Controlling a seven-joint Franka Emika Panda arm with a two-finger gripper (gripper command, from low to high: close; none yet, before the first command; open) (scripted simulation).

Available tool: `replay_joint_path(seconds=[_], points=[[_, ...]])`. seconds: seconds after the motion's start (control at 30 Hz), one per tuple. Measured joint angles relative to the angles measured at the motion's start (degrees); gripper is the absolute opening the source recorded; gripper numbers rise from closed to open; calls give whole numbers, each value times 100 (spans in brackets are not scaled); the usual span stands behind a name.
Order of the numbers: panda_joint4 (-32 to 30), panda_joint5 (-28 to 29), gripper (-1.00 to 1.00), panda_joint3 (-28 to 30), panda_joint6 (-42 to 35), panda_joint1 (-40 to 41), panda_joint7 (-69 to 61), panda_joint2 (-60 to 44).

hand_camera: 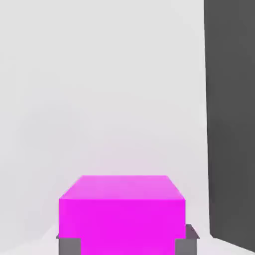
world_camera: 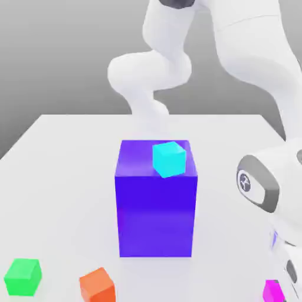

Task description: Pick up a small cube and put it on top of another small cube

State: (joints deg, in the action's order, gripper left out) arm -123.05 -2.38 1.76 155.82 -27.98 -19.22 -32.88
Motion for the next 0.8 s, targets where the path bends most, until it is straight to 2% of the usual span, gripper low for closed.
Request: replay_joint_path(seconds=[0.2, 0.8], points=[[-213, -22, -100, 161, -639, 63, 135, 848], [-855, -1128, -100, 2712, -1048, 2058, 2587, 1644]])
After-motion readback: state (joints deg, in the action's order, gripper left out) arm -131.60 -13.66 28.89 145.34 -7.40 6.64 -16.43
